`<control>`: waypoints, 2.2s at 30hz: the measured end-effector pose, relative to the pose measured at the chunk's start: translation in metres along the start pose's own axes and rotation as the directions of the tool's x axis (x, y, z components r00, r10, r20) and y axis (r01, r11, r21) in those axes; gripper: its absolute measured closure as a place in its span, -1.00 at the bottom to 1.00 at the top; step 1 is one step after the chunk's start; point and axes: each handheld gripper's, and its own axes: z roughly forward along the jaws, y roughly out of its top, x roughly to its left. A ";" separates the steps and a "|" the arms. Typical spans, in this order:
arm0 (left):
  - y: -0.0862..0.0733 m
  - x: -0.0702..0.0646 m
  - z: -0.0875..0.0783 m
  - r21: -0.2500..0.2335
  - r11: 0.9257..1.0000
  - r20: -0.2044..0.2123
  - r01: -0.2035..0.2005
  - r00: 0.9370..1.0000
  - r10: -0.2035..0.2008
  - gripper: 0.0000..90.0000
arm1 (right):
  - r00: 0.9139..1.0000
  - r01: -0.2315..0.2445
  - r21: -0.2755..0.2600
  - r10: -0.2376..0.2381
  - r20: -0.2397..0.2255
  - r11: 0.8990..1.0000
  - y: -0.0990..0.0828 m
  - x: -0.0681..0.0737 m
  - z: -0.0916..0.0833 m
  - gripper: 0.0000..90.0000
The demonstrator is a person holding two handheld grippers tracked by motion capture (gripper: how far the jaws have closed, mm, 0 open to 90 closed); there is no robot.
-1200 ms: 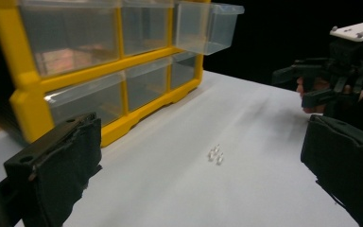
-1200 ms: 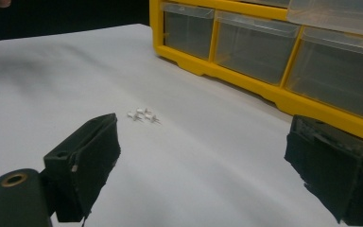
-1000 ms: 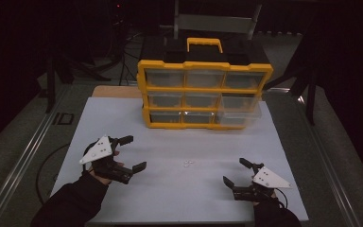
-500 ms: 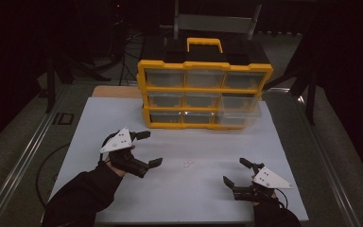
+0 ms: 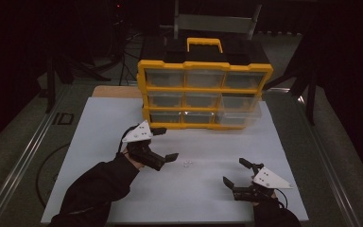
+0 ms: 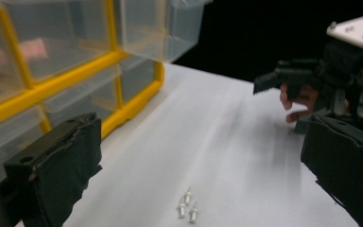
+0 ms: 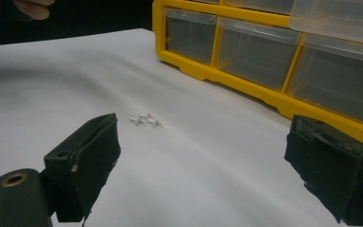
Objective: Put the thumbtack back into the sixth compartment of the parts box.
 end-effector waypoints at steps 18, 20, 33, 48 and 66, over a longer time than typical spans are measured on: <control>-0.028 0.015 0.052 0.118 0.991 0.061 0.067 0.995 -0.074 -0.91 | 1.000 -0.003 0.000 0.003 -0.014 1.000 0.000 0.001 0.000 -0.77; -0.032 0.017 0.056 0.128 0.989 0.055 0.079 0.995 -0.086 -0.87 | 1.000 0.000 -0.002 0.000 -0.015 1.000 0.000 0.001 0.000 -0.77; -0.054 0.020 0.072 0.221 0.971 0.077 0.091 0.991 -0.110 -0.26 | 1.000 -0.003 0.000 0.003 -0.017 1.000 0.000 0.001 0.001 -0.77; -0.065 0.023 0.085 0.339 0.933 0.067 0.121 0.986 -0.152 0.38 | 1.000 0.000 0.006 0.000 -0.022 1.000 -0.001 0.001 0.001 -0.77; -0.067 0.025 0.097 0.425 0.897 0.043 0.123 0.987 -0.155 0.89 | 1.000 0.004 0.010 -0.004 -0.021 1.000 -0.001 0.002 0.001 -0.77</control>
